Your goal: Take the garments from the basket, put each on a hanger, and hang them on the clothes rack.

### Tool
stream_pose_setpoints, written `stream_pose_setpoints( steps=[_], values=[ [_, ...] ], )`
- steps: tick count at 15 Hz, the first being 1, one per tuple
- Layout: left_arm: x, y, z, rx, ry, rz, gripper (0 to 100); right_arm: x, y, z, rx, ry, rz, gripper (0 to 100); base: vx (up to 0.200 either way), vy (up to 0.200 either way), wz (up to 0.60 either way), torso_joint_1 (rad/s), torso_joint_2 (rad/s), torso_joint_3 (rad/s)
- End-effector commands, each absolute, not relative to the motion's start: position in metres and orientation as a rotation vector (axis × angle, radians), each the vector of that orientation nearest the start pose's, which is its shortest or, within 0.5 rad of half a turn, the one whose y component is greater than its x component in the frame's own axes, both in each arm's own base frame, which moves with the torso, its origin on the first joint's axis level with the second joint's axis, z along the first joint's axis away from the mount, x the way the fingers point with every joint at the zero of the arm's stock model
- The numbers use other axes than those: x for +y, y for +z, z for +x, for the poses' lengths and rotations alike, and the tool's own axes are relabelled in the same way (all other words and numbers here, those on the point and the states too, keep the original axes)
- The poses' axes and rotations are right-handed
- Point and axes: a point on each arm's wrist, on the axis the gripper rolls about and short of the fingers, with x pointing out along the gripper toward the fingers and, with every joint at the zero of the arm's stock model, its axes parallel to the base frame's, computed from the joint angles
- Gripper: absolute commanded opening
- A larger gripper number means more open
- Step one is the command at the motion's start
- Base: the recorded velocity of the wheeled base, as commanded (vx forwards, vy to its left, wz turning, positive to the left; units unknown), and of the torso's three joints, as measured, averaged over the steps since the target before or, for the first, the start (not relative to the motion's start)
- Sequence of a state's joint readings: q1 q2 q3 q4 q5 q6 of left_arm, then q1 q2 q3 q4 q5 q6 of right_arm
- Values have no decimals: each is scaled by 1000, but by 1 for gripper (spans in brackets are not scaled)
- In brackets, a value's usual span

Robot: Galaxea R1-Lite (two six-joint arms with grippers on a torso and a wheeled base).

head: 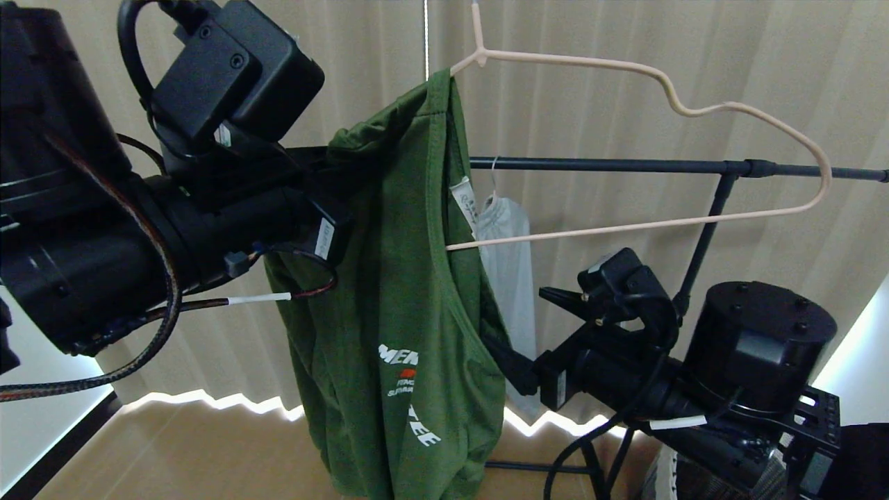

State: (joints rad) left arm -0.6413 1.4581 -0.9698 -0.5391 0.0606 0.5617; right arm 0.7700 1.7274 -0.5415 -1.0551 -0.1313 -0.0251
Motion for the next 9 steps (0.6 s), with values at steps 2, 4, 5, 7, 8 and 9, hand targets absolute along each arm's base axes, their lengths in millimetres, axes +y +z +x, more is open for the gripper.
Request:
stream_pose_setpoints(
  steps=[2,4,5,7,8,9],
  values=[
    [-147,288,212,-202,-519,535,0,173,150,200,99,595,-120,100,0,0,0,0,0,0],
    [-143,287,214,-196,-504,540,0,156,153,201,82,545,-147,100,0,0,0,0,0,0],
    [-142,286,215,-192,-499,552,0,139,153,207,84,478,-174,100,0,0,0,0,0,0],
    [-137,285,214,-190,-483,561,0,119,151,213,97,397,-180,100,0,0,0,0,0,0],
    [-134,283,213,-184,-477,571,0,110,152,218,98,357,-175,100,0,0,0,0,0,0],
    [-131,281,211,-181,-472,586,0,103,153,221,96,328,-173,100,0,0,0,0,0,0]
  ],
)
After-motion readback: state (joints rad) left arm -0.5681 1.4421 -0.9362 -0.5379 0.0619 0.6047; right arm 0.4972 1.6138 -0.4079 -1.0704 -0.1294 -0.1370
